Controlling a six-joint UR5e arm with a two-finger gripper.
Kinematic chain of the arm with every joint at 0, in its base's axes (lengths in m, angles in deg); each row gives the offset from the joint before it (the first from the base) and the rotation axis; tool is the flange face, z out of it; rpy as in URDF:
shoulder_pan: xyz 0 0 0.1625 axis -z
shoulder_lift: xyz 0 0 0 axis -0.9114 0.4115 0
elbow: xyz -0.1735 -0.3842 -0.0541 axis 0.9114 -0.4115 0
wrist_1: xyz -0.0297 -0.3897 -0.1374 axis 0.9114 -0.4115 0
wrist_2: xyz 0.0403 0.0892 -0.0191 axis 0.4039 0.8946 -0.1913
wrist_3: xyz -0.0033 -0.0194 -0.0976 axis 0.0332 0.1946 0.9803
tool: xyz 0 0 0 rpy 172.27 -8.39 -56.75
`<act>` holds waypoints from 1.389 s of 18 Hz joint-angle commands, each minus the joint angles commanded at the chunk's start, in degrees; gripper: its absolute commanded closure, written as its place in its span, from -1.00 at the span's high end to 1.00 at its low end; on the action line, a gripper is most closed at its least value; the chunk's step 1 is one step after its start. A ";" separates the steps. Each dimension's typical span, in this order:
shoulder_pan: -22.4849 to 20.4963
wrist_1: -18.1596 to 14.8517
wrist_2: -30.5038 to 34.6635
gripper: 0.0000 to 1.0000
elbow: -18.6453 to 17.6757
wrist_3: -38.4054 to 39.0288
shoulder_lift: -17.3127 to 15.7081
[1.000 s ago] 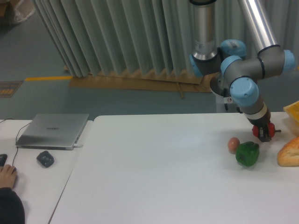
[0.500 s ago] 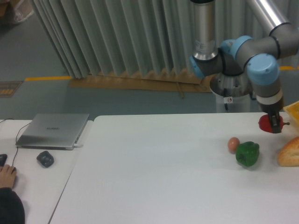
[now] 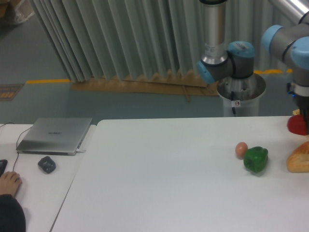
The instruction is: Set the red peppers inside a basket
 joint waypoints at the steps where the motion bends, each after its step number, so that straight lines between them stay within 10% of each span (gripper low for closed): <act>1: -1.75 2.28 0.00 0.05 -0.44 0.00 1.05; 20: -14.33 5.38 -5.80 0.05 -1.32 -24.95 3.08; 21: -14.51 5.38 -5.80 0.13 -1.41 -25.04 3.08; 23: -14.51 5.47 -5.89 1.00 -1.15 -24.96 3.08; 25: -14.42 6.34 -6.33 1.00 -0.88 -24.78 3.08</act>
